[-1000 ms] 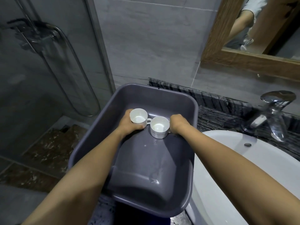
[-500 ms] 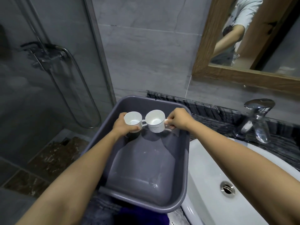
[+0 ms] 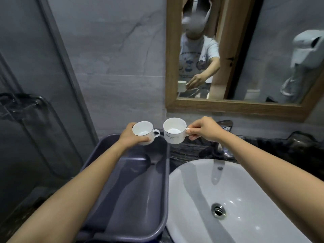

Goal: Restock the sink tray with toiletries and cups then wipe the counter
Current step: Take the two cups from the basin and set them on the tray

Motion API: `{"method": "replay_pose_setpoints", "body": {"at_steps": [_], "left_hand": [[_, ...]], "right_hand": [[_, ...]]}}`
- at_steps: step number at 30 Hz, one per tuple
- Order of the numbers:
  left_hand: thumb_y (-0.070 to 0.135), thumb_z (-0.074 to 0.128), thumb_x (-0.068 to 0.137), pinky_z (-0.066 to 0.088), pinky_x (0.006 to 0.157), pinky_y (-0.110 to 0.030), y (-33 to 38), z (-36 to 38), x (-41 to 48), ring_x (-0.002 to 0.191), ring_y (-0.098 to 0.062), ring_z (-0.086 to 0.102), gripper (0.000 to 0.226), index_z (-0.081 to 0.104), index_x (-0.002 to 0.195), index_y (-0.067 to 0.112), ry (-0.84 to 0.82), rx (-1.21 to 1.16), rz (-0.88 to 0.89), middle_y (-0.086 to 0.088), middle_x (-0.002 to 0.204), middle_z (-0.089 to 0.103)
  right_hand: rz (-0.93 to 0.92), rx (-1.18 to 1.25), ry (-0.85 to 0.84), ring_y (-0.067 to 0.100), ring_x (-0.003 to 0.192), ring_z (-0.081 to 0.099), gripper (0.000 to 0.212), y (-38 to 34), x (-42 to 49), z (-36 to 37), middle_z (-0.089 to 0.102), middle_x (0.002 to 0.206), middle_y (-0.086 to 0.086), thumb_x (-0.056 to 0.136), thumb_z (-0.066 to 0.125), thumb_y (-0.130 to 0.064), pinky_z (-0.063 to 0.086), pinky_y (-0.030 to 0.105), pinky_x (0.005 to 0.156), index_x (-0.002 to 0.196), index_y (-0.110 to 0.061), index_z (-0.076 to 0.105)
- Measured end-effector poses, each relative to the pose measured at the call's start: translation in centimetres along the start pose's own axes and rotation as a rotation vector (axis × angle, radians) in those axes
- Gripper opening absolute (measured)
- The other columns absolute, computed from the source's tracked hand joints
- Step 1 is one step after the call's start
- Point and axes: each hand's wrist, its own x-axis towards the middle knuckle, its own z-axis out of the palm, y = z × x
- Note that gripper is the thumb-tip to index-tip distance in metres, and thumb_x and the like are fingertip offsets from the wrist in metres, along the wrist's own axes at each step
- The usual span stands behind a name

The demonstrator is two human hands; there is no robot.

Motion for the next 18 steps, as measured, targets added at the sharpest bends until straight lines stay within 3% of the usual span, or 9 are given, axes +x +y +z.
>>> {"method": "replay_pose_setpoints", "body": {"at_steps": [3, 7, 11, 16, 18], "left_hand": [[0.021, 0.085, 0.053, 0.045, 0.075, -0.026, 2.7, 3.4, -0.1, 0.101, -0.017, 0.054, 0.072, 0.047, 0.115, 0.020, -0.044, -0.056, 0.047, 0.003, 0.113, 0.057], [0.020, 0.085, 0.054, 0.043, 0.070, -0.021, 6.0, 8.5, -0.9, 0.101, -0.016, 0.054, 0.072, 0.046, 0.114, 0.023, -0.134, -0.087, 0.082, 0.004, 0.112, 0.056], [0.023, 0.085, 0.053, 0.047, 0.073, -0.029, 9.1, 14.5, -2.0, 0.104, -0.019, 0.054, 0.073, 0.047, 0.116, 0.020, -0.219, -0.087, 0.111, 0.001, 0.115, 0.056], [0.025, 0.084, 0.049, 0.045, 0.070, -0.025, 12.4, 22.6, -3.9, 0.101, -0.017, 0.054, 0.074, 0.047, 0.113, 0.021, -0.320, -0.127, 0.119, 0.001, 0.112, 0.055], [0.025, 0.083, 0.047, 0.046, 0.066, -0.022, 13.7, 25.7, -4.6, 0.093, -0.013, 0.057, 0.064, 0.053, 0.103, 0.026, -0.337, -0.131, 0.127, 0.004, 0.103, 0.059]], "right_hand": [[0.015, 0.038, 0.077, 0.011, 0.064, 0.072, 0.015, 1.8, -2.6, -3.1, 0.074, 0.080, 0.010, 0.084, 0.068, -0.010, 0.059, 0.023, 0.069, 0.093, 0.000, 0.074], [0.045, 0.098, 0.171, 0.003, 0.055, 0.069, 0.014, 5.3, -6.6, -6.9, 0.071, 0.077, 0.009, 0.085, 0.066, -0.005, 0.055, 0.012, 0.057, 0.093, 0.003, 0.072], [0.078, 0.133, 0.252, 0.005, 0.056, 0.069, 0.015, 9.9, -10.6, -11.2, 0.070, 0.081, 0.014, 0.086, 0.064, -0.002, 0.057, 0.015, 0.058, 0.093, 0.009, 0.071], [0.119, 0.128, 0.354, 0.005, 0.055, 0.068, 0.014, 16.5, -15.2, -16.8, 0.070, 0.086, 0.025, 0.086, 0.062, 0.001, 0.057, 0.016, 0.059, 0.096, 0.005, 0.071], [0.148, 0.121, 0.384, 0.004, 0.054, 0.067, 0.016, 19.3, -16.8, -19.2, 0.069, 0.090, 0.030, 0.086, 0.062, 0.002, 0.058, 0.016, 0.060, 0.099, 0.007, 0.070]]}}
